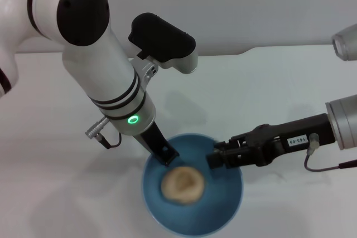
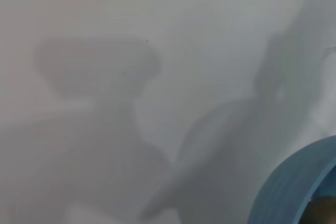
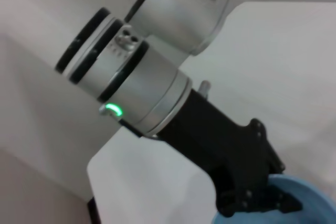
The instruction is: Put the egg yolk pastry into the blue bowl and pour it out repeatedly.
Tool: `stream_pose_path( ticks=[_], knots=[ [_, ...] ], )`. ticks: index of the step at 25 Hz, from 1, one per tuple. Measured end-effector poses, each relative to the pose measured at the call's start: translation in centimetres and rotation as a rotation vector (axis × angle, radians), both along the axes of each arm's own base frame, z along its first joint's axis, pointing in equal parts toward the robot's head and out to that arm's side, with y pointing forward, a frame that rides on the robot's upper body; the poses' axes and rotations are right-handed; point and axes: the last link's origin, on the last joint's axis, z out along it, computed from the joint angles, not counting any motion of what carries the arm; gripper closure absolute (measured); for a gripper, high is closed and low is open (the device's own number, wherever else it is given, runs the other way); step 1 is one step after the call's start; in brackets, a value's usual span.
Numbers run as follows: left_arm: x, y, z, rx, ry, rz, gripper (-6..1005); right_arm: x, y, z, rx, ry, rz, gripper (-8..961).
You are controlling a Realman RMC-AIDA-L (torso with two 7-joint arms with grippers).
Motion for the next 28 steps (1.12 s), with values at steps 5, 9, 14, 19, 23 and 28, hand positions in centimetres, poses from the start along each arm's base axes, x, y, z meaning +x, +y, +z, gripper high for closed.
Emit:
stream_pose_path(
  ticks=[5, 9, 14, 19, 23, 28],
  knots=[
    [0.3, 0.2, 0.0, 0.005, 0.001, -0.015, 995, 0.5, 0.2, 0.9, 0.036, 0.03, -0.04, 545],
    [0.3, 0.7, -0.1, 0.042, -0.027, -0.052, 995, 3.5, 0.9, 3.8, 0.221, 0.121, -0.189, 546],
    [0.1, 1.4, -0.4, 0.116, -0.04, -0.155, 994, 10.0, -0.2, 6.3, 0.483, 0.15, -0.389, 546],
    [0.6, 2.3, -0.5, 0.209, -0.1, -0.251, 994, 14.6, -2.6, 6.5, 0.63, 0.182, -0.513, 545],
    [0.7, 3.1, 0.0, 0.304, -0.167, -0.31, 993, 17.0, -4.5, 6.3, 0.754, 0.199, -0.551, 545],
    [1.1, 3.4, 0.4, 0.423, -0.253, -0.428, 993, 18.8, -5.9, 5.9, 0.863, 0.134, -0.518, 545]
  ],
)
